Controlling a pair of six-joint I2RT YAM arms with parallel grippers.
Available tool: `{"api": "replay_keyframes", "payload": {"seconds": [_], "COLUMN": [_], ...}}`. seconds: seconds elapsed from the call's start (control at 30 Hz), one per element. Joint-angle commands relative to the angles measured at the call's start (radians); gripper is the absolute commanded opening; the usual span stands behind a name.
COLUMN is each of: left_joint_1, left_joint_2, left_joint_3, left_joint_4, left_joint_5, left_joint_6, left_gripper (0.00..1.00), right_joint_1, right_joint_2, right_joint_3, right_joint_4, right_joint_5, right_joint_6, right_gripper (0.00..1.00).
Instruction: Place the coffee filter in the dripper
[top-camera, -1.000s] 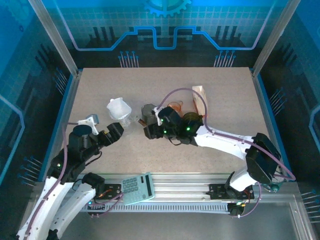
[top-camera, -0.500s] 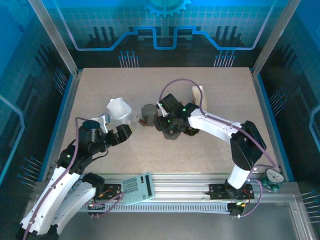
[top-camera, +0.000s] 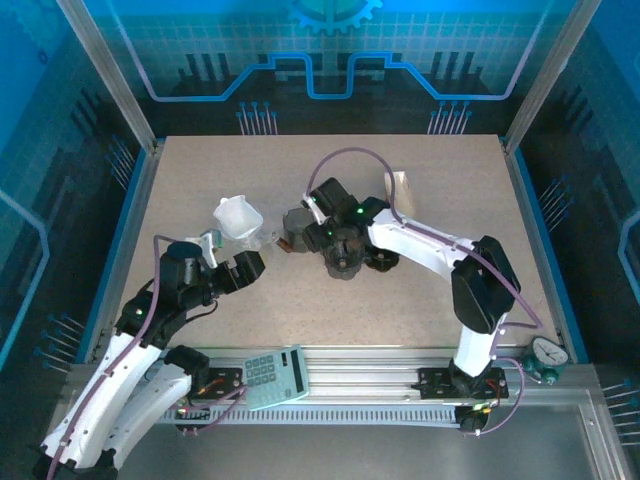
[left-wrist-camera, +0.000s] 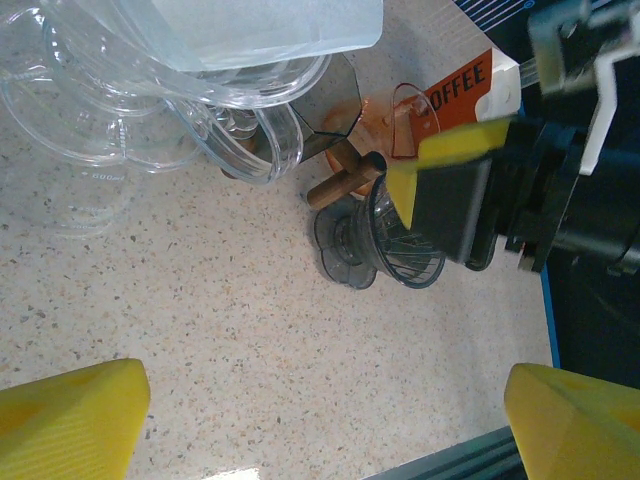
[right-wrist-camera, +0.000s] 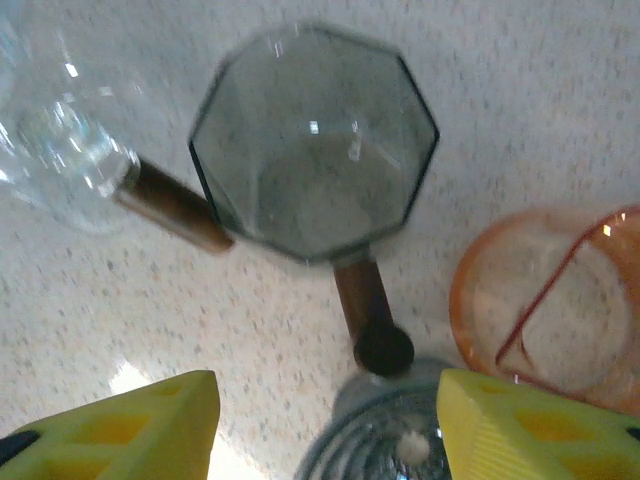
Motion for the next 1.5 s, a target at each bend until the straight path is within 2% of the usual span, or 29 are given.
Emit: {"api": "replay_keyframes", "payload": {"seconds": [0.0,0.1,0.33,0.53,0.83,1.03,1.23,1.47], "left_joint_1": [0.005,0.005,0.005,0.005,0.005,0.005,0.006,0.005], "left_joint_2": [-0.010,-0.016,-0.051,-0.059,-0.072,-0.078,-0.084,-0.093], "left_joint_3": [-0.013,-0.013,-0.011,0.001,0.003,0.006,0.011,0.023], "left_joint_4": [0.023,0.022,-0.004,-0.027,-0.029,-0.034,-0.037,-0.048], "left_joint_5": [0.027,0.034,0.020,0.008,0.004,0.003,-0.006,-0.017], "left_joint_6": [0.012,0.011,0.014,0.020,0.025,0.025,0.021,0.022], "left_gripper": [0.95,0.99,0.99,0.99,0.99,0.99,0.99,0.99], "right_joint_1": [-0.026,-0.047,-0.072,-0.075,-0.085,-0.097,-0.109,-0.118], "right_joint_2": [0.085,0.167,0.324,0.373,0.374,0.339,0.305,0.284], "right_joint_3": [0.091,0.186,0.382,0.423,0.419,0.393,0.385,0.458], "right_joint_4": [0.000,-0.025,-0.125,-0.153,-0.144,-0.107,-0.057,-0.038], "right_joint_5": [0.002,-0.009,0.001,0.002,0.001,-0.003,-0.012,-0.016], "right_joint_6": [-0.001,0.000,0.000,-0.005,0.000,0.004,0.010,0.019], "right_gripper": [0.60,0.59,0.54,0.41,0.17,0.07,0.00,0.00]}}
